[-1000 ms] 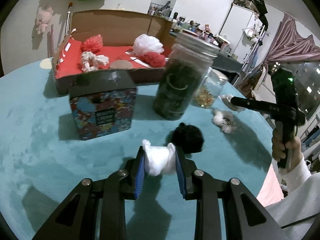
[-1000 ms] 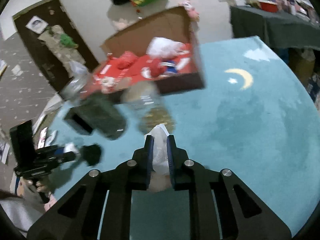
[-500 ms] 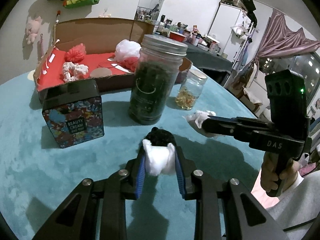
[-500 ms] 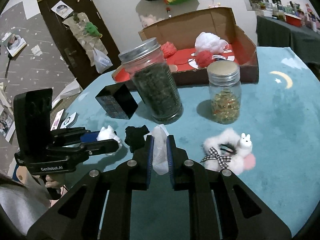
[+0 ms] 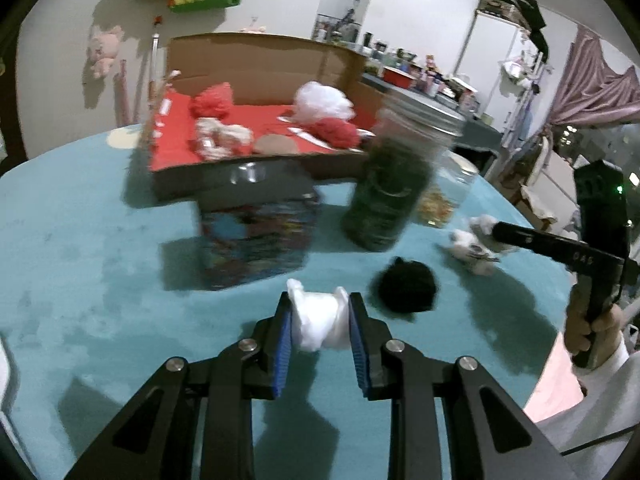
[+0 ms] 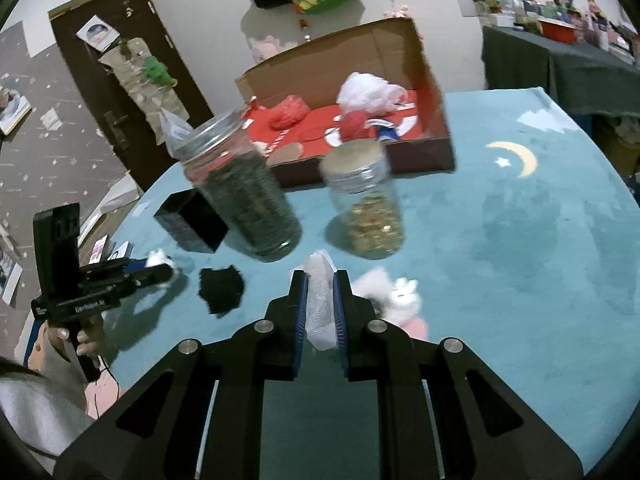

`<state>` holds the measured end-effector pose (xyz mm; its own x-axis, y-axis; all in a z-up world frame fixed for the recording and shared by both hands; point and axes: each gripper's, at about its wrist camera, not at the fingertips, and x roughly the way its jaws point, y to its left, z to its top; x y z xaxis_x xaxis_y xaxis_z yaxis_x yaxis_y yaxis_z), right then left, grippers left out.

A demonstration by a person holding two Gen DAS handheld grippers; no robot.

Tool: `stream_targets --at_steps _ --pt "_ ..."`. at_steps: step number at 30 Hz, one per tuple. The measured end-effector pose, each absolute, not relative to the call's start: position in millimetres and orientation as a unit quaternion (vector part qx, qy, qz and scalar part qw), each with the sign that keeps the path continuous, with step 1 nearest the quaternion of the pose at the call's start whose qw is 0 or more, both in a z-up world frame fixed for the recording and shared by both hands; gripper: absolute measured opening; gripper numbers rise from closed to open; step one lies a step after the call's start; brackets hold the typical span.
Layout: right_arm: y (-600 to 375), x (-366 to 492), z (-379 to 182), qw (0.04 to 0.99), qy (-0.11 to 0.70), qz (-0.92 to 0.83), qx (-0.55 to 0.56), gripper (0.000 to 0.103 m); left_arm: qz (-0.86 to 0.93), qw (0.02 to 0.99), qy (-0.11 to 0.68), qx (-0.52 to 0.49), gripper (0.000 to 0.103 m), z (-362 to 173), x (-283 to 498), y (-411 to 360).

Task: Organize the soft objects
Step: 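Lower the left tool and open it to set the white roll on the table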

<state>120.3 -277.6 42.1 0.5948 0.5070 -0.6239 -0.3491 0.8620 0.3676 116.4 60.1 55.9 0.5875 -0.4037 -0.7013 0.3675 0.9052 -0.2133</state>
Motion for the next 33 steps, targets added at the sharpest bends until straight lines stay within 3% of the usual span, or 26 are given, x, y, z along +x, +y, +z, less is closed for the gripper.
stream_targets --at_steps 11,13,33 --pt "-307.2 149.8 39.7 0.882 0.402 0.227 0.098 0.013 -0.177 0.895 0.409 0.006 0.028 55.4 143.3 114.3" --pt "-307.0 153.7 38.4 0.879 0.407 0.23 0.095 0.008 -0.175 0.895 0.411 0.007 0.028 54.5 148.4 118.8" --pt "-298.7 146.4 48.1 0.88 0.406 0.236 0.075 0.009 -0.201 0.88 0.43 0.01 0.028 42.8 148.3 108.9"
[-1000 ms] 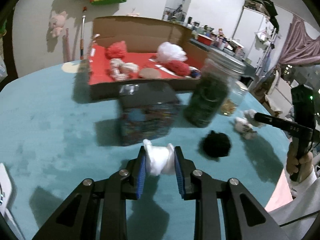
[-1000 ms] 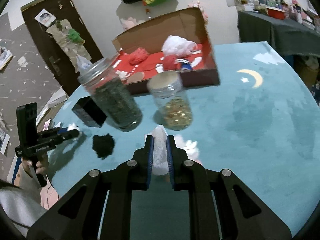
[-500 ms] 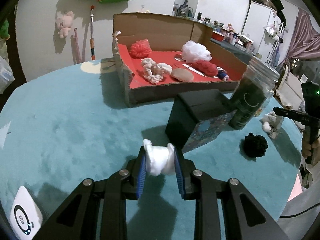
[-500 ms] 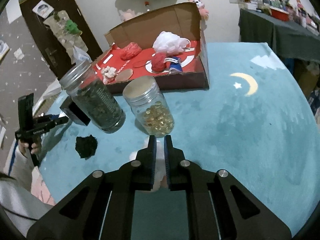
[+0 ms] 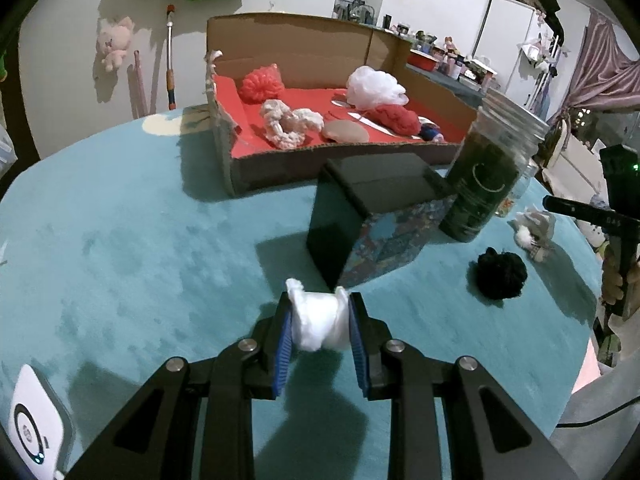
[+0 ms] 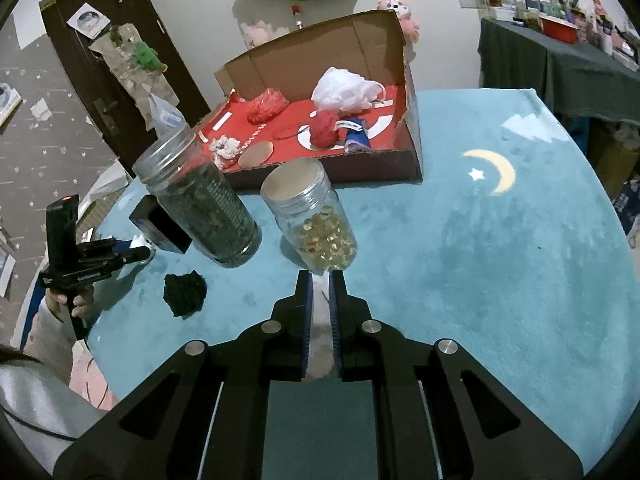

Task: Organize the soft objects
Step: 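Lower the left tool and open it to set the white roll on the table, then lower the right tool and open it to release the white tissue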

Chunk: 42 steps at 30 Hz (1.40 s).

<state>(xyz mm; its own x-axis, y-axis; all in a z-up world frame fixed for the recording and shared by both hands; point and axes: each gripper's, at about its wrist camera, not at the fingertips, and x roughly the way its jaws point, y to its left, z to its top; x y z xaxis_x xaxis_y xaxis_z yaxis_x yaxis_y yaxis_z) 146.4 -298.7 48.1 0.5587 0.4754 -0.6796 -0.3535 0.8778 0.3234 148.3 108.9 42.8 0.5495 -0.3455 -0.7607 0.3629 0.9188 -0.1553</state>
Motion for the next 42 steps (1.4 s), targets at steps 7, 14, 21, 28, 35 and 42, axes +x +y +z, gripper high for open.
stream_targets --at_steps 7,14,21,28,35,42 --pt "-288.8 136.6 46.7 0.885 0.406 0.221 0.053 0.01 -0.228 0.875 0.428 -0.003 0.029 42.7 132.3 93.7" --pt "-286.3 131.7 41.6 0.891 0.403 0.205 0.047 0.011 -0.256 0.865 0.431 -0.004 0.033 36.5 120.2 67.1" --pt "-293.8 127.2 41.4 0.897 0.396 0.188 0.058 0.011 -0.254 0.869 0.424 -0.009 0.061 36.5 112.8 60.4" --pt "-298.8 120.0 44.7 0.909 0.371 0.175 0.071 0.011 -0.251 0.871 0.423 -0.003 0.064 37.1 110.8 55.9" --pt "-296.1 111.8 50.0 0.926 0.338 0.156 0.061 0.011 -0.258 0.871 0.418 -0.01 0.064 40.4 109.5 53.9" --pt "-287.8 106.7 48.9 0.929 0.336 0.152 0.034 0.011 -0.26 0.872 0.414 -0.009 0.064 41.9 106.8 52.0"
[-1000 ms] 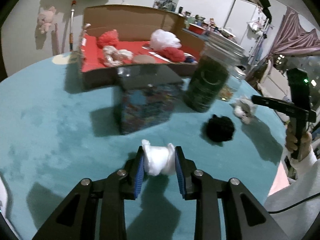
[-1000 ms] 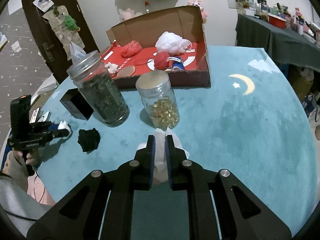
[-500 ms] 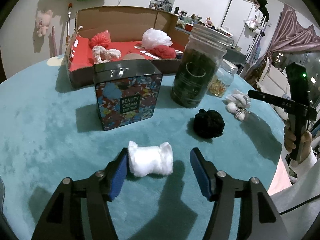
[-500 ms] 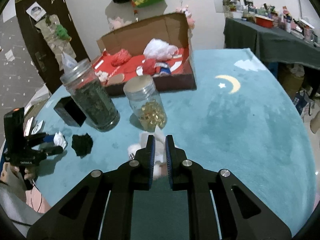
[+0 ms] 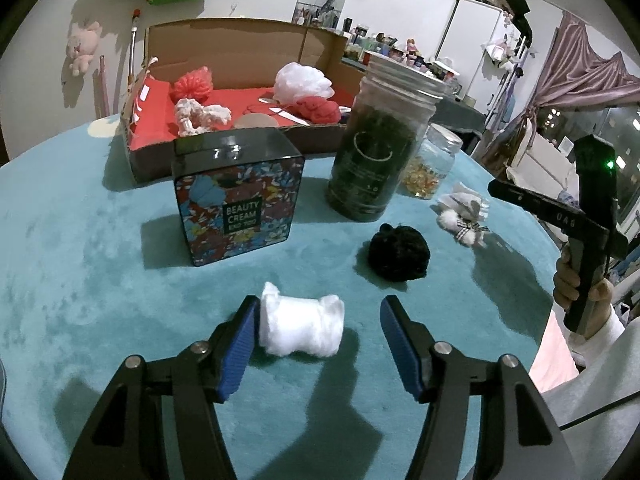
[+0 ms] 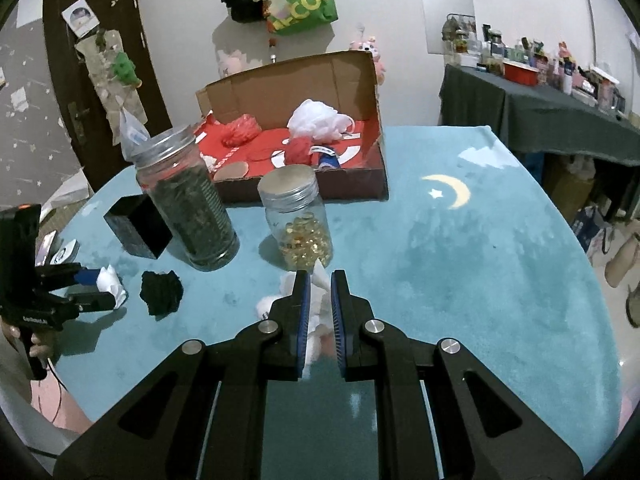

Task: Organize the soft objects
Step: 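Lower the right tool and open it to release the white tissue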

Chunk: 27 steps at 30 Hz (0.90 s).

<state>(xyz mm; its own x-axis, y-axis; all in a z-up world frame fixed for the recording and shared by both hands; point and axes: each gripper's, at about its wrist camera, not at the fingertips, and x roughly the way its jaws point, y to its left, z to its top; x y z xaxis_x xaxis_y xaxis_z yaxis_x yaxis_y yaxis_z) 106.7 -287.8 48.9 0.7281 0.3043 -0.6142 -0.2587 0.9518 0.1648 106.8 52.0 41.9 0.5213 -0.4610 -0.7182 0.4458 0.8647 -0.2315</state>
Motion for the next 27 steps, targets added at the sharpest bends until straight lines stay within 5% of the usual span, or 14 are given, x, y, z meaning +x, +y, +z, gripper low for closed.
stream_targets --at_steps 27 --pt "-283.5 137.3 30.4 0.9 0.4 0.174 0.017 0.011 -0.242 0.877 0.415 0.009 0.064 35.9 103.9 48.6"
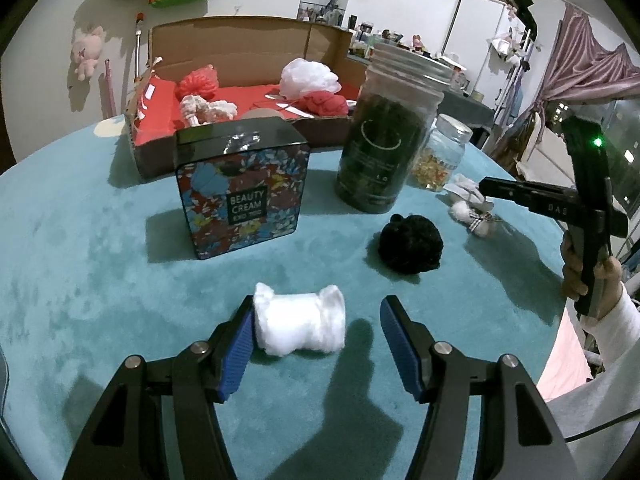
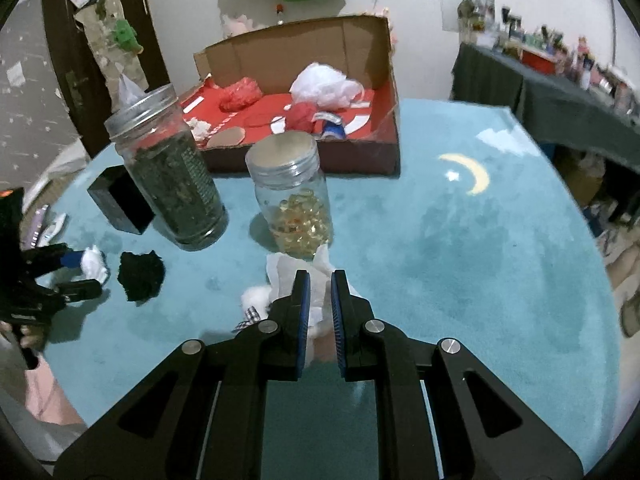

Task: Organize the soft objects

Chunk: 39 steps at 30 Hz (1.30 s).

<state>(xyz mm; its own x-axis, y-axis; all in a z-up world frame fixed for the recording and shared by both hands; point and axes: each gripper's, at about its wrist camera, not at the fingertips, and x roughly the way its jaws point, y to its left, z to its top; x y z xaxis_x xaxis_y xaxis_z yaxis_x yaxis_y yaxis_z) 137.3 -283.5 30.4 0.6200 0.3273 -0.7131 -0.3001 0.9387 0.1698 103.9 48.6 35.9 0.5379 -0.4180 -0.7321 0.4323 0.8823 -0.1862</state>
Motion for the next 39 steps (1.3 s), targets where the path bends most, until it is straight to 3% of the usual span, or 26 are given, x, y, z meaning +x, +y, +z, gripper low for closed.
stream_targets --at_steps 3,9,17,18,20,21,22,33,34,36,38,39 --pt "-288.2 139.6 26.2 0.898 0.399 0.183 0.035 0.011 -0.243 0.876 0.417 0.008 0.064 35.7 104.9 49.2" --pt "-273.5 130.6 26.5 0.9 0.387 0.197 -0.035 0.011 -0.243 0.876 0.416 0.01 0.064 35.1 103.9 48.1" --pt "-283.2 131.7 32.4 0.91 0.373 0.18 0.001 0.014 -0.245 0.875 0.417 0.008 0.064 35.3 104.1 48.2" --pt "-283.7 132.7 33.0 0.908 0.376 0.186 0.006 0.019 -0.245 0.875 0.417 0.009 0.064 35.3 104.5 48.3" --pt "-282.3 132.3 34.5 0.909 0.373 0.186 0.001 0.046 -0.247 0.875 0.417 0.009 0.064 35.1 104.5 47.9" --pt "-280.8 131.1 35.5 0.911 0.369 0.185 -0.004 0.077 -0.247 0.875 0.416 0.009 0.064 35.0 105.0 48.0" --pt "-279.7 128.9 37.4 0.913 0.36 0.193 -0.006 0.088 -0.247 0.875 0.416 0.009 0.064 35.0 105.2 47.9" --pt "-268.8 144.9 32.7 0.904 0.391 0.173 -0.03 0.087 -0.241 0.874 0.422 0.006 0.063 35.4 109.4 46.7" --pt "-265.8 147.7 30.6 0.902 0.396 0.171 -0.038 0.087 -0.238 0.876 0.42 0.009 0.06 35.5 110.0 45.9" --pt "-261.4 150.1 27.7 0.9 0.396 0.176 -0.046 0.087 -0.23 0.878 0.419 0.018 0.04 34.8 111.0 44.5" --pt "-257.0 152.1 25.9 0.899 0.396 0.178 -0.052 0.075 -0.226 0.88 0.418 0.017 0.032 34.5 111.6 46.1" --pt "-255.8 152.8 25.4 0.897 0.398 0.183 -0.051 0.052 -0.229 0.879 0.417 0.012 0.027 35.2 111.9 47.1"
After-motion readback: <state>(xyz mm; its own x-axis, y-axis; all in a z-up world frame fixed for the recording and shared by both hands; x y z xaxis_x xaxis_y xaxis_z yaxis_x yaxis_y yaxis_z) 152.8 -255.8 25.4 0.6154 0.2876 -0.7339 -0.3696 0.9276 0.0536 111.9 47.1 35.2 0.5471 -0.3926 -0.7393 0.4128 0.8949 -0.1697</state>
